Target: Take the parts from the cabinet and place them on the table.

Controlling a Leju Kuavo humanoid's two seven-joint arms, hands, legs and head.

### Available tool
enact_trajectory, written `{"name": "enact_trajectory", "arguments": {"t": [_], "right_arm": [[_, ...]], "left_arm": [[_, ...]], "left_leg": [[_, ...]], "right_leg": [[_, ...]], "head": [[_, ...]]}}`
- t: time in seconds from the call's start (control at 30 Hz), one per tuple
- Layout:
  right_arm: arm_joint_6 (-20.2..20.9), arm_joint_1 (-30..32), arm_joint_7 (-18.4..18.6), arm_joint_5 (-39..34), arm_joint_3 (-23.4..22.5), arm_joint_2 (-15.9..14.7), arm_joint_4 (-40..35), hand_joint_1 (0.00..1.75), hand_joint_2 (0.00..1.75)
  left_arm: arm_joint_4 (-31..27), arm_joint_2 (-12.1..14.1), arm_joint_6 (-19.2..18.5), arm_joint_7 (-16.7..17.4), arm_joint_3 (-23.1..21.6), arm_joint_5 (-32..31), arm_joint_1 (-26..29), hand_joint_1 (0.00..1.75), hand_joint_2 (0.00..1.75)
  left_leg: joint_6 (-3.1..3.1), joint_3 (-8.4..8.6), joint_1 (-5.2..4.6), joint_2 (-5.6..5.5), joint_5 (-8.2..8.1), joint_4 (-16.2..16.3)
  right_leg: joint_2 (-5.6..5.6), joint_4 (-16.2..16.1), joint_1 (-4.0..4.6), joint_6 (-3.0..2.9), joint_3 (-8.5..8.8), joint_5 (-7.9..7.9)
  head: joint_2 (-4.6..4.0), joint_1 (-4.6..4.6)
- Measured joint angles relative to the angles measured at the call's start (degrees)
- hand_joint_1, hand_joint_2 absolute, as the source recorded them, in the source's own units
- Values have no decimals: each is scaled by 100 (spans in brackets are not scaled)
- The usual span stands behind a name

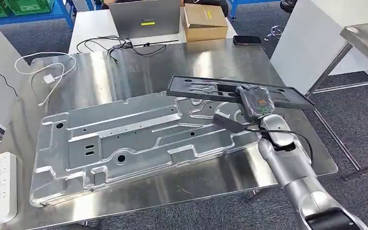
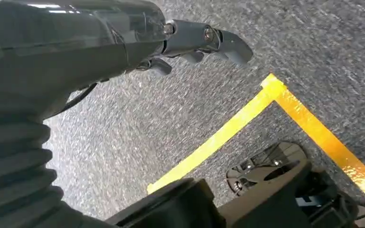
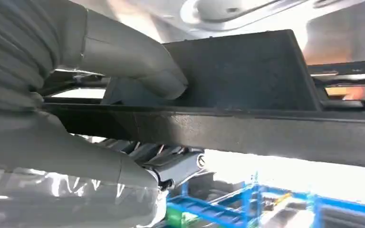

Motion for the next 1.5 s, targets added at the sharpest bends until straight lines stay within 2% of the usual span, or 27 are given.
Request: {"name": "enact_trajectory", "arguments": {"t": [0.23, 0.57, 1.03, 1.47, 1.5], "right_arm": [[-20, -624, -94, -212, 644, 474, 781, 175, 175], [-107, -954, -70, -358, 990, 955, 1217, 175, 175], [-179, -870, -120, -643, 1333, 1414, 1654, 175, 175], [-302, -481, -256, -1042, 1392, 1696, 2364, 175, 175], [-317, -477, -262, -1049, 1392, 1709, 2402, 0, 0]], "left_arm": [[-2, -22, -55, 70, -72, -120, -45, 0, 175], [-2, -55, -122, 105, -157, -221, -66, 0, 175], [-2, -111, -118, 179, -192, -308, -85, 0, 175], [-4, -151, -111, 188, -190, -361, -105, 0, 175], [-4, -153, -107, 188, -190, -367, -106, 0, 175]], "left_leg": [[-1, -4, 0, -7, 0, 0], [-1, -4, -1, -6, 0, 0], [-1, -3, -1, -5, 0, 0], [-1, 3, -1, -1, -1, 0], [-1, 7, -1, -1, -1, 0]], "right_leg": [[-3, 1, 1, 0, -2, -1], [-3, -1, 0, 0, -1, -1], [-3, -2, 1, 0, -1, -1], [-1, -4, 1, -1, 4, -1], [-1, -5, 1, -1, 7, -1]], "head": [[0, 0], [0, 0], [0, 0], [0, -2], [0, 0]]}}
